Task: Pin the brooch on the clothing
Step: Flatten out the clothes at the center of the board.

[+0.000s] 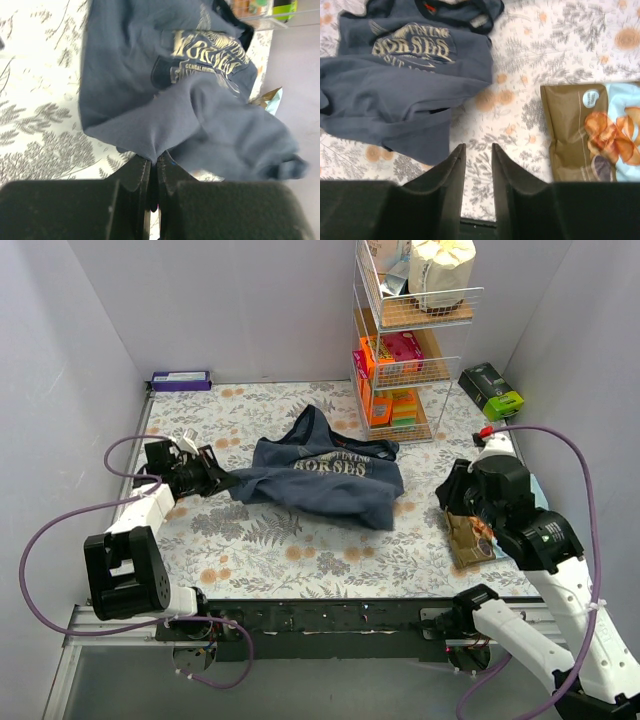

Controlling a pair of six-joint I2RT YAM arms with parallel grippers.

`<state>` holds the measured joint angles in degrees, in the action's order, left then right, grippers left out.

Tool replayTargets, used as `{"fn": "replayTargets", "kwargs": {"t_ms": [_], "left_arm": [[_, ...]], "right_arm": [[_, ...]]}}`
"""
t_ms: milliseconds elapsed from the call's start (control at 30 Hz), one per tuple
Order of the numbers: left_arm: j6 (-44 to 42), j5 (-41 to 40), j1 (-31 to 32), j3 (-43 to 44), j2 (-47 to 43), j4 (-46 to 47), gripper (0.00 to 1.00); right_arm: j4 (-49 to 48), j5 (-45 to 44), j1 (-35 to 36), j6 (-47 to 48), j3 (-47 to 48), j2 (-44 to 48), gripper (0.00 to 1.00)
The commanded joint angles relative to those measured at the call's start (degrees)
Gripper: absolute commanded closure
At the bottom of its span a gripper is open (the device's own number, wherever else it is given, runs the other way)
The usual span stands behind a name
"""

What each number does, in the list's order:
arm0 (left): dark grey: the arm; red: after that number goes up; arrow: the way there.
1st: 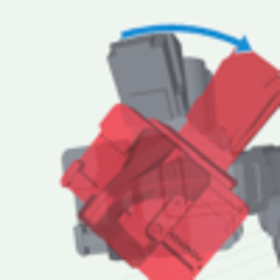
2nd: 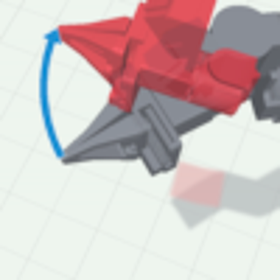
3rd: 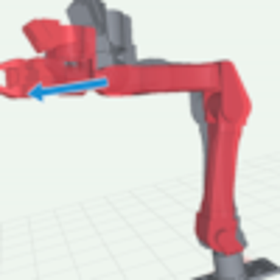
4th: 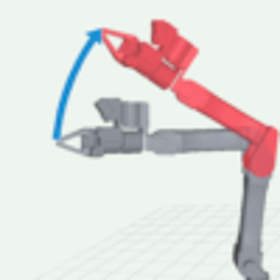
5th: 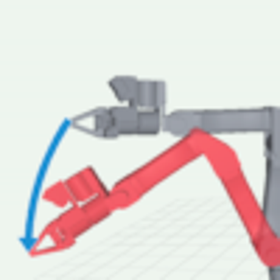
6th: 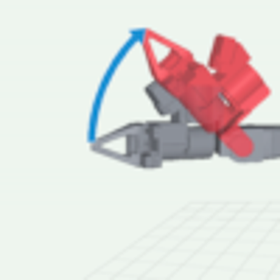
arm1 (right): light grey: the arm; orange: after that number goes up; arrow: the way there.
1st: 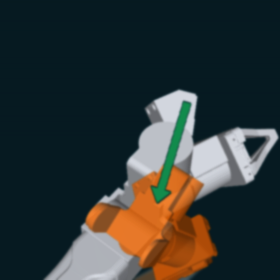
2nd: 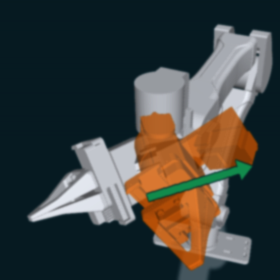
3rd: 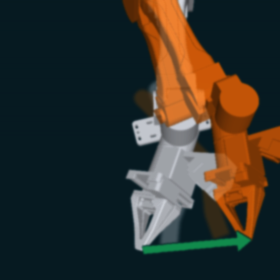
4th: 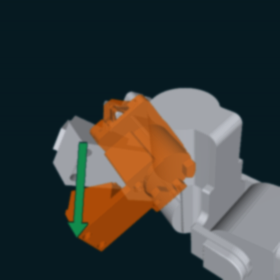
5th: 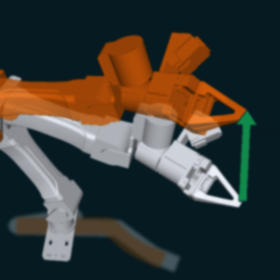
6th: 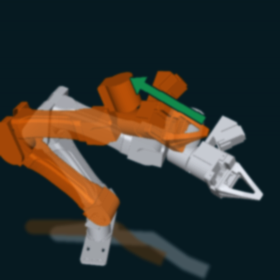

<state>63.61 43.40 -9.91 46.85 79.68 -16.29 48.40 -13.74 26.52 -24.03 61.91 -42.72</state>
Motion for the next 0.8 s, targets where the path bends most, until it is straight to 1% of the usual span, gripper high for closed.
{"fn": "replayTargets", "kwargs": {"t_ms": [0,67,100,200,267,333,367,433,467,500,533,567,600,700,767], "left_arm": [[-1.74,0.72,-0.81,-5.09,-2.51,1.96,1.0],[-1.74,2.57,-0.72,-7.11,-2.86,2.58,1.0],[-1.83,2.83,-0.72,-7.65,-3.3,3.37,1.0],[-2.0,2.92,-0.63,-8.97,-3.83,3.99,1.0],[-1.92,3.18,-0.64,-9.32,-3.92,4.43,1.0],[-2.0,3.27,-0.55,-9.85,-3.48,4.96,1.0],[-2.0,3.62,-0.55,-9.85,-3.13,4.87,1.0],[-2.0,3.89,-0.46,-9.76,-2.86,4.87,1.0],[-2.18,3.71,-0.37,-9.76,-2.78,4.87,1.0],[-2.09,3.54,-0.28,-9.76,-2.78,4.96,1.0],[-2.09,3.45,-0.28,-9.85,-2.86,4.87,1.0],[-2.09,3.27,-0.11,-9.76,-2.95,4.87,1.0],[-2.18,2.92,-0.11,-9.85,-2.95,4.87,1.0],[-2.35,2.4,0.07,-9.94,-3.13,4.61,1.0],[-2.44,2.13,0.24,-9.94,-3.21,4.43,1.0]], "right_arm": [[2.23,2.31,-0.68,-1.63,-7.56,-0.52,0.46],[-1.0,4.84,-0.68,-1.81,-10.91,-0.35,0.35],[-2.33,6.08,-0.68,-1.63,-13.37,-0.35,0.27],[-8.66,11.44,-0.68,-1.72,-16.72,-1.14,0.22],[-13.48,15.9,-0.6,-1.98,-19.19,-2.8,0.22],[-17.18,17.86,0.72,-3.12,-21.64,-4.12,0.23],[-21.03,19.0,1.59,-3.74,-22.44,-4.56,0.23],[-26.22,18.66,5.63,-5.76,-24.54,-5.87,0.23],[-27.73,17.35,7.3,-7.07,-25.08,-6.58,0.23],[-29.05,16.56,10.97,-7.69,-25.34,-8.5,0.23],[-30.98,15.42,13.09,-8.31,-25.52,-9.65,0.24],[-31.96,12.36,15.38,-9.1,-25.61,-10.88,0.24],[-32.75,11.2,19.58,-9.63,-25.52,-13.59,0.23],[-35.74,8.12,25.04,-11.12,-24.82,-19.48,0.23],[-37.32,5.14,27.26,-11.48,-24.03,-22.31,0.23]]}}
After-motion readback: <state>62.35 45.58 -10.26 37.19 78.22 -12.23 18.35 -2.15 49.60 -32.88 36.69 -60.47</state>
